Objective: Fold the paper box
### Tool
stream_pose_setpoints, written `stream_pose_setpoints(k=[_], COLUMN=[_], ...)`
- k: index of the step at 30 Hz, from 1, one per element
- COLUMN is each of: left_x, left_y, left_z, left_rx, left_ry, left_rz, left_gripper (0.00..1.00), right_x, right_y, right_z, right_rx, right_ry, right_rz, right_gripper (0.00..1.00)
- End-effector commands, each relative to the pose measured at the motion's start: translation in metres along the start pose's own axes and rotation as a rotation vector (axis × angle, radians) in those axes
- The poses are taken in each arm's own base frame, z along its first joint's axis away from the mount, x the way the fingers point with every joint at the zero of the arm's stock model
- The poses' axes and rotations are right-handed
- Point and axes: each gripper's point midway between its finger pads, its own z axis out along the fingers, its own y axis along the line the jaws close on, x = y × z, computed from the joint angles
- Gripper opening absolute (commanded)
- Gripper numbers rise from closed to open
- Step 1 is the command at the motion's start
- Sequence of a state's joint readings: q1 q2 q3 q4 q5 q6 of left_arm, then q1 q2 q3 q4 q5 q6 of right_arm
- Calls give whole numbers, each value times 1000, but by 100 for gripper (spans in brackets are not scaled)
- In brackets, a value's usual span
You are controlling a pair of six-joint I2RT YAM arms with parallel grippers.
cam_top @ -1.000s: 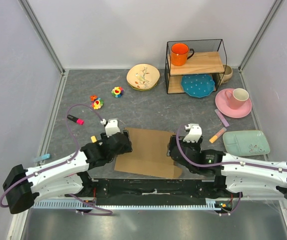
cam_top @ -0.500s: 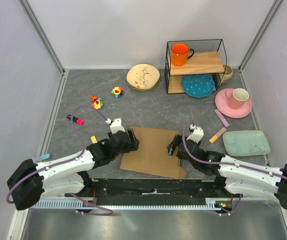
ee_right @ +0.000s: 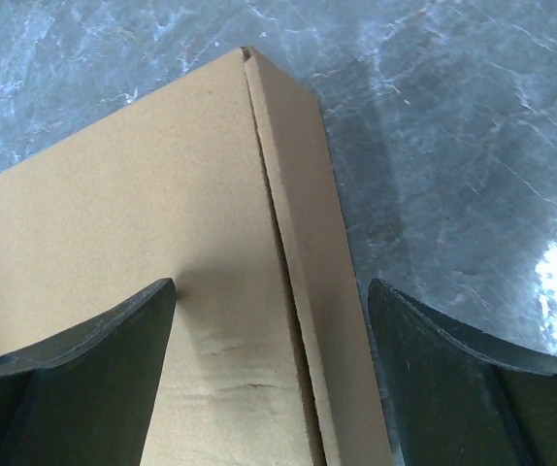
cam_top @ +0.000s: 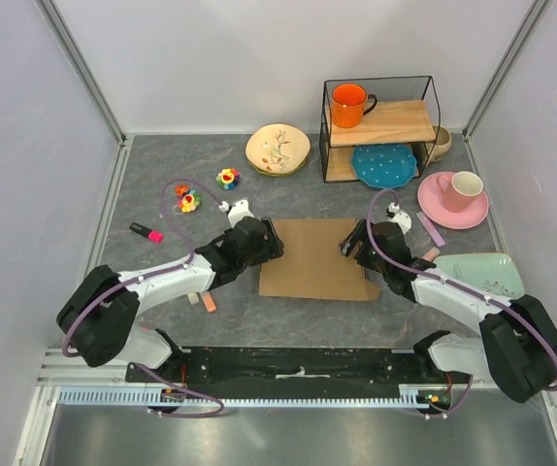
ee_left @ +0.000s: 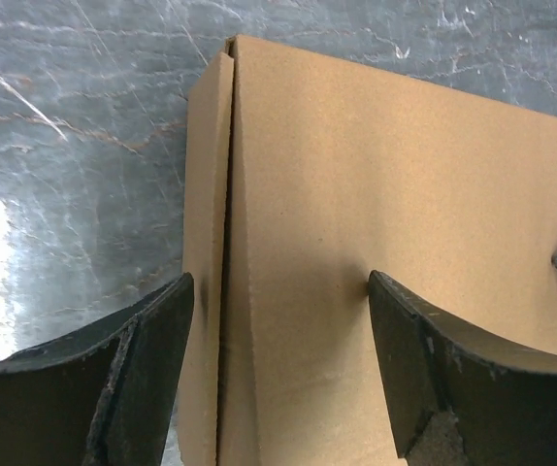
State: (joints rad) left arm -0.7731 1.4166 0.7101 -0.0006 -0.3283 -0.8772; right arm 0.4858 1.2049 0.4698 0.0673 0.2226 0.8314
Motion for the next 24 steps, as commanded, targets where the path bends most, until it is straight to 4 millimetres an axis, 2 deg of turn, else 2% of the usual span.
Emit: stream_pose_setpoints(k=[1, 5, 8, 11, 12, 17, 18, 22, 23, 24], left_x=[-10, -26, -31, -23, -14, 5, 17, 28, 33, 33], left_y=[23, 30, 26, 21, 22, 21, 21, 19, 23, 24], left_z=[-11, -33, -54, -67, -67, -58, -54, -54, -55, -56], left_rx=[-65, -48, 20, 86, 99, 143, 147, 151, 147, 149], left_ry=[52, 56, 64, 92, 115, 161, 220, 276, 277, 272], left_rz=[107, 109, 96, 67, 44, 13, 17, -25, -40, -76], left_gripper=[80, 81, 82, 83, 84, 86, 86, 87, 88, 92], right_x=[3, 3, 6, 8, 11, 17, 16, 17, 17, 18], right_y=[1, 3, 0, -2, -2, -6, -6, -12, -12, -12], right_z=[5, 9, 13, 15, 15, 12, 10, 7, 7, 8], right_rx=[-2, 2, 13, 15, 9, 3, -1, 3, 4, 4], right_ry=[38, 51, 64, 76, 87, 118, 112, 121, 122, 124], right_rz=[-62, -64, -69, -67, -67, -88, -88, -80, -81, -79], right_gripper=[88, 90, 91, 92, 92, 95, 95, 95, 96, 96])
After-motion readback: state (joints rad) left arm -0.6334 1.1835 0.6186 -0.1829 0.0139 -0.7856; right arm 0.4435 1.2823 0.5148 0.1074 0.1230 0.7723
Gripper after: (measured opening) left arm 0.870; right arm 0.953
